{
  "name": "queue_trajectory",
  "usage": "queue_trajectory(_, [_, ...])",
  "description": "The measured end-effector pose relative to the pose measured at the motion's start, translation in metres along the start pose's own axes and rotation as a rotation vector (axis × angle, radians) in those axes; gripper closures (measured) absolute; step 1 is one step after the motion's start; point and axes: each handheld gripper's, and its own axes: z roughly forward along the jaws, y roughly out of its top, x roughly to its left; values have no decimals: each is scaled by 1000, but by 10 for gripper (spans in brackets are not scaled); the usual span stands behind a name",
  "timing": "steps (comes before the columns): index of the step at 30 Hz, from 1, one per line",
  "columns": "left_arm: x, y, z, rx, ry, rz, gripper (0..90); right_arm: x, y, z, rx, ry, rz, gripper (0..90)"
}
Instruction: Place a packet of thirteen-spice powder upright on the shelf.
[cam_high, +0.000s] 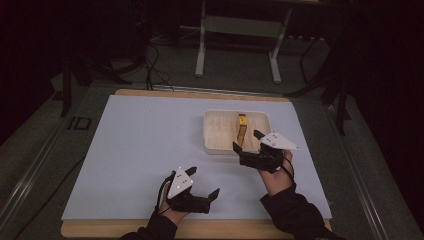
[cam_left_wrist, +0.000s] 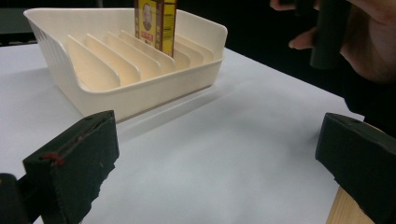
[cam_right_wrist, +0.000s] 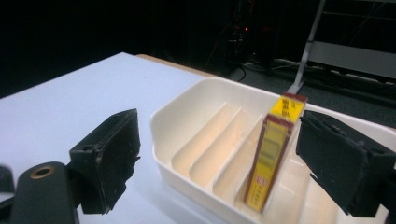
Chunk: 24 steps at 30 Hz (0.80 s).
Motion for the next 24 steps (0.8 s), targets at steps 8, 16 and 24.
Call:
queue_trajectory(8, [-1,0,1,2,0,1,3,-4,-16,-21,18,15,-11,139])
queue_trajectory(16, [-2,0,1,1,-5,1,3,-8,-28,-38,26,22,7,138])
queue_trajectory(24, [-2,0,1,2,-11,4,3,-14,-40,-58,51,28,18,139])
